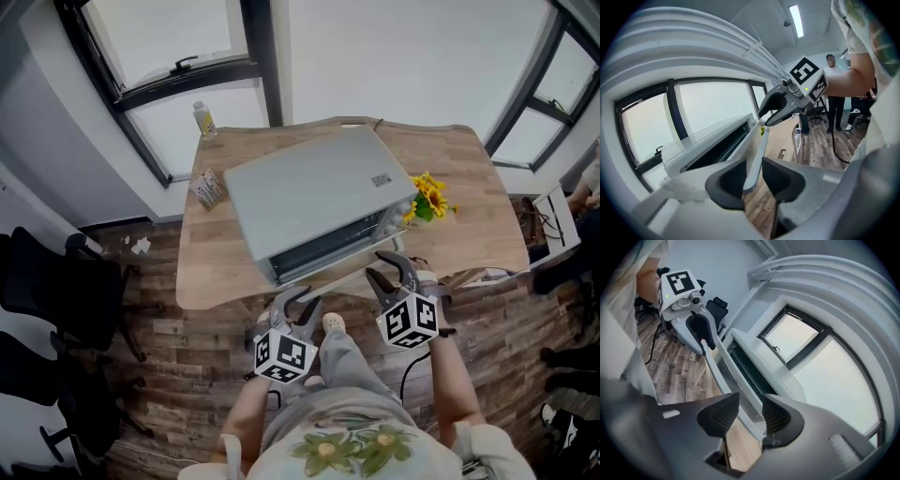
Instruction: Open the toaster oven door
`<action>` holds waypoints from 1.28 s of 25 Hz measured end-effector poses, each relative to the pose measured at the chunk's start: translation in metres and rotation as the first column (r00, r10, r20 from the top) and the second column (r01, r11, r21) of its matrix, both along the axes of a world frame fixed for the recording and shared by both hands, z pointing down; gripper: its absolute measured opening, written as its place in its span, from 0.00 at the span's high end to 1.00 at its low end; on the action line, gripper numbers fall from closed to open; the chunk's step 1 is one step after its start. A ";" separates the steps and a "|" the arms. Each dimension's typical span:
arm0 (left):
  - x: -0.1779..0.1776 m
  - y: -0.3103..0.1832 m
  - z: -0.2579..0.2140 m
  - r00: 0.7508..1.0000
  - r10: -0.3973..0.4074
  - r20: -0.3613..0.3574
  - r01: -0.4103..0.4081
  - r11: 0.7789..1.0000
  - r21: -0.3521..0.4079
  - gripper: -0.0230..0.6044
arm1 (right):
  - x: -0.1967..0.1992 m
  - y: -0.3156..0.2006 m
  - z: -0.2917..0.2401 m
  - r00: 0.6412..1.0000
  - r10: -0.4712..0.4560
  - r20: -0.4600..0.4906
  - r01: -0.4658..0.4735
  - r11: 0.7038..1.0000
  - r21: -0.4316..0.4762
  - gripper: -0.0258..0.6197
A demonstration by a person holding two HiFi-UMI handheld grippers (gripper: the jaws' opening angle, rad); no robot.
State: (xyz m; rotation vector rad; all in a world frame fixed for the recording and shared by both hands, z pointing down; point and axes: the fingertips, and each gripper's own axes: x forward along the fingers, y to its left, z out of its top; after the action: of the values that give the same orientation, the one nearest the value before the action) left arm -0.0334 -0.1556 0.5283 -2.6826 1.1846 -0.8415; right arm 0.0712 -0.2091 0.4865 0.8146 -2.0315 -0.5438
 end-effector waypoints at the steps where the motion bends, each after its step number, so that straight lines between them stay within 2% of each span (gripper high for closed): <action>1: 0.001 0.002 0.001 1.000 0.002 -0.001 -0.002 1.000 -0.001 0.78 | -0.001 -0.002 0.000 1.000 -0.003 -0.014 0.004 1.000 0.007 0.72; 9: 0.006 0.013 0.007 1.000 0.014 -0.011 -0.014 1.000 -0.018 0.81 | -0.015 -0.005 0.020 0.986 -0.083 -0.142 0.081 0.996 -0.024 0.72; 14: 0.007 0.020 0.009 1.000 0.014 -0.016 -0.015 1.000 -0.027 0.81 | -0.019 -0.009 0.030 0.978 -0.094 -0.185 0.091 0.995 -0.028 0.77; 16: 0.009 0.022 0.011 1.000 0.015 -0.016 -0.016 0.999 -0.031 0.81 | -0.019 -0.009 0.035 0.975 -0.097 -0.200 0.091 0.995 -0.036 0.83; 22: 0.011 0.025 0.016 1.000 0.025 -0.001 -0.025 0.999 -0.044 0.81 | -0.016 -0.006 0.039 0.978 -0.091 -0.187 0.084 0.995 -0.045 0.84; 27: 0.012 0.032 0.016 0.999 0.042 0.013 -0.041 0.995 -0.094 0.81 | -0.015 -0.003 0.041 0.982 -0.074 -0.173 0.069 0.997 -0.036 0.84; 32: 0.013 0.039 -0.004 0.999 0.045 -0.023 -0.046 0.996 -0.073 0.81 | -0.014 -0.002 0.042 0.985 -0.058 -0.159 0.054 0.998 -0.029 0.83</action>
State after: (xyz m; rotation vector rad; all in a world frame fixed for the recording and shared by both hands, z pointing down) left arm -0.0205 -0.1166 0.5244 -2.7727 1.1138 -0.8684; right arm 0.0572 -0.2108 0.5283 0.6786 -1.9142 -0.5964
